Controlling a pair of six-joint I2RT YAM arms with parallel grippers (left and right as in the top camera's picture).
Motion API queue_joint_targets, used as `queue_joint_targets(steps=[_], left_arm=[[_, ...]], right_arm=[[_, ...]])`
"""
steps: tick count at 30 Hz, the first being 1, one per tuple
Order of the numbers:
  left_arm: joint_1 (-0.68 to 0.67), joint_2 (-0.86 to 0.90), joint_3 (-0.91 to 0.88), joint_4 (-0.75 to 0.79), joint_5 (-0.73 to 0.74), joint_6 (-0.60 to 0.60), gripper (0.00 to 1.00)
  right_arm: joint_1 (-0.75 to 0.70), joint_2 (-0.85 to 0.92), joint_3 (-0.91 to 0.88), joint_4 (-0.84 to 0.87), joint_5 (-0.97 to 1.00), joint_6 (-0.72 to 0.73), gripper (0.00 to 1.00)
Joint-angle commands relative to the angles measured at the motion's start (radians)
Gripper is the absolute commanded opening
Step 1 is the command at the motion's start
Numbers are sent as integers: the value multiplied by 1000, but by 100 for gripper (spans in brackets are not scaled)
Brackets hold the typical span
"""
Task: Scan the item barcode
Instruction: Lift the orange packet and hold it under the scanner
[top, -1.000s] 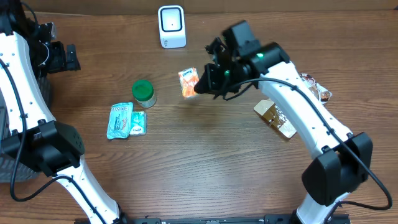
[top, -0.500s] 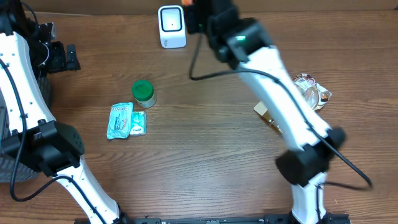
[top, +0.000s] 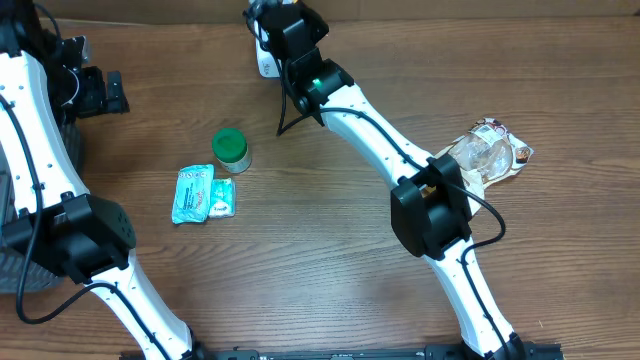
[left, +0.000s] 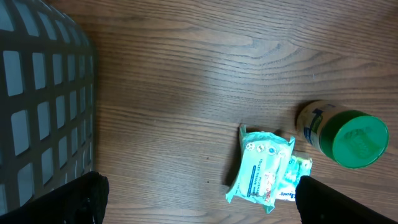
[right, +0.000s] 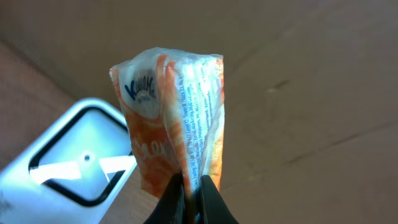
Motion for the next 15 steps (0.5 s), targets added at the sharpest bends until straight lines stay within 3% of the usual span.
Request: queue_joint_targets(steps=[1, 15], left_arm=[[-14, -16, 19, 2, 5, 8, 100], [-13, -16, 19, 2, 5, 8, 100]], right_arm=[[-8, 48, 6, -13, -63, -108, 4], [-10, 93, -5, -41, -121, -108, 4]])
